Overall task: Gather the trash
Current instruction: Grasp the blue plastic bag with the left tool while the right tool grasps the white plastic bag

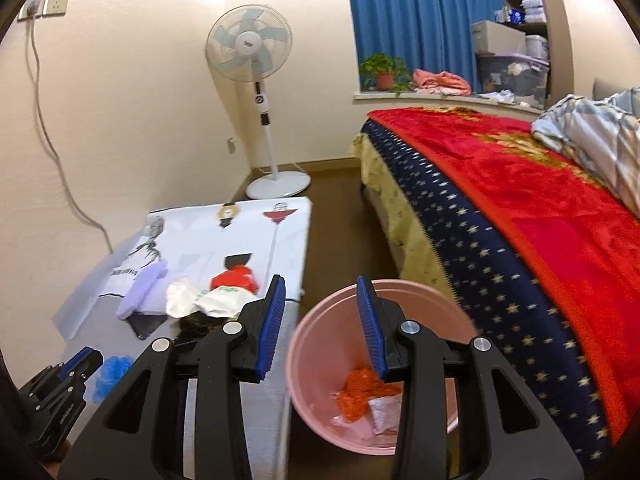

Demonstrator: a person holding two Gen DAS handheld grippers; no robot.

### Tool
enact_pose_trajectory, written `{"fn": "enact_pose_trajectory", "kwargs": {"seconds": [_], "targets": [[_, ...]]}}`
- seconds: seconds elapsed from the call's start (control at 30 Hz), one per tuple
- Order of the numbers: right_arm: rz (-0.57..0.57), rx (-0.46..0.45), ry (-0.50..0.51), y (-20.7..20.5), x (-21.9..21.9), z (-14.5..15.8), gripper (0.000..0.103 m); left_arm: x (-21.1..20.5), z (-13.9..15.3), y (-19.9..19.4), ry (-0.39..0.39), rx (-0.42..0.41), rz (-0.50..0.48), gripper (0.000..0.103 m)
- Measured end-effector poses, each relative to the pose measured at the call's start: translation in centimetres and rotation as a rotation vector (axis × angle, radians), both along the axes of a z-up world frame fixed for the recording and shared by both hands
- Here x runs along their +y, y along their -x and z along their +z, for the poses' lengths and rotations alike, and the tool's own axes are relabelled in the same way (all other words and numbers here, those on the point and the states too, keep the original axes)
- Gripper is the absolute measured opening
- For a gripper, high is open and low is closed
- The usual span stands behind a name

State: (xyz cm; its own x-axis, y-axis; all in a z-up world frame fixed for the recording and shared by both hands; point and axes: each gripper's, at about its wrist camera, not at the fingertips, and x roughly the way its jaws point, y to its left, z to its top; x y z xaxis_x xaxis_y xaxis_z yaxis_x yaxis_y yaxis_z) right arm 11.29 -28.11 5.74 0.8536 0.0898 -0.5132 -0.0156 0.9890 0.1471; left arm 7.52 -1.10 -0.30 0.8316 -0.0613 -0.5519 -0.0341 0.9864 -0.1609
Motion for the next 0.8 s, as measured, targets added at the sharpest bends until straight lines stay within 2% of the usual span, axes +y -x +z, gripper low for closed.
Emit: {"fn": "enact_pose_trajectory", "kwargs": {"seconds": [0.27, 0.3, 0.37, 0.5, 0.53, 0.63, 0.8], "targets": [[0.096, 0.031, -0.013, -1.9, 4.4, -1.5, 0.038, 3.5, -1.4, 0.3, 0.008, 0.035, 0.135, 0.016], [0.106, 0.037, -0.015, -2.1, 4.7, -1.7, 0.038, 3.7, -1.7, 0.3, 0.008, 0.041, 0.145, 0.018], [0.129, 0.056, -0.023, -2.8, 5.8, -2.4, 0.038, 4.1, -2.3, 0.1, 0.012, 0.060, 0.170, 0.035], [0.161, 0.093, -0.053, -4.2, 7.3, -3.7, 0.038, 4.7, -3.6, -0.3, 0.003, 0.095, 0.212, 0.046], [0.165, 0.103, -0.059, -4.7, 7.6, -4.0, 0.038, 5.0, -3.9, -0.5, -0.005, 0.109, 0.230, 0.052], [0.169, 0.138, -0.092, -5.9, 8.2, -5.1, 0.050, 5.5, -4.5, -0.7, 0.005, 0.137, 0.261, 0.054], [0.154, 0.210, -0.154, -8.3, 8.8, -7.3, 0.052, 6.2, -5.8, -1.4, 0.026, 0.193, 0.280, 0.054]]}}
